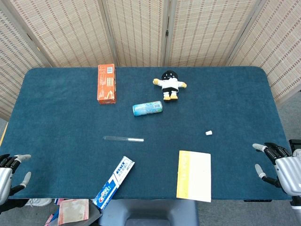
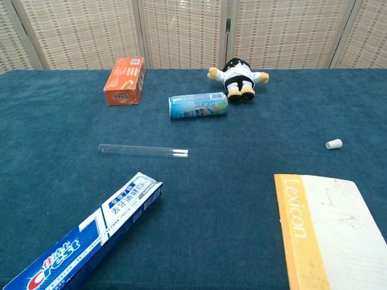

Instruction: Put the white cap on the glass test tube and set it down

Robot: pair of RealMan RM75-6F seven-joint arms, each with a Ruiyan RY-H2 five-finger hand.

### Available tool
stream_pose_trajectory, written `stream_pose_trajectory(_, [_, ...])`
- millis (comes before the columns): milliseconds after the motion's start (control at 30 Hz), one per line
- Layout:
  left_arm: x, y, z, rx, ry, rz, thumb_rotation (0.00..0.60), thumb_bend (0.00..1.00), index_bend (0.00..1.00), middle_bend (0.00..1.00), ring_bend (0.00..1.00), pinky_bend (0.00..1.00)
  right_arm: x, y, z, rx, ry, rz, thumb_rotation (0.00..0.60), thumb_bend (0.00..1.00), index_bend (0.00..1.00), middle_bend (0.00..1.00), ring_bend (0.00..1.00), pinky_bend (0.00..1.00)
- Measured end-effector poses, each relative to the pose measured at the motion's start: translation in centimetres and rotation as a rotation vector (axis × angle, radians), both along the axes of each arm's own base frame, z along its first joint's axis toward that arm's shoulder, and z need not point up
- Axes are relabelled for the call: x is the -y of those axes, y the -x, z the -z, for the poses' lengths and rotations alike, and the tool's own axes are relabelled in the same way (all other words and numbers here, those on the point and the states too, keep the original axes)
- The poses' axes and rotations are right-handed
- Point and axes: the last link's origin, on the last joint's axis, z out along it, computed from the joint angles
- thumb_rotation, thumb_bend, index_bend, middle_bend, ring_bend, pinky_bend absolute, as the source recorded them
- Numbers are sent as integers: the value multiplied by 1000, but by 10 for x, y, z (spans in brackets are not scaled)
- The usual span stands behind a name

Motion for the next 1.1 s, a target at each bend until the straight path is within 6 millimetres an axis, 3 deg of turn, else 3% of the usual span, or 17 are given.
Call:
stream_pose_trajectory(600, [-5,-6,-1,13,7,33,600,357,296,349,326,191,-1,-2,-6,1,28,-19,600,385,233,350,197,251])
stream_pose_trajectory(800, [-24,-21,-5,5,37,110,600,358,296,349,326,191,5,-6,-6,-9,23,-40,600,385,233,350,197,251])
stream_pose_trajectory(1100, [-77,-68,-6,-18,84,295,600,357,295,349,376,229,19,-15,-6,-27,8,-75,600,385,233,350,197,251])
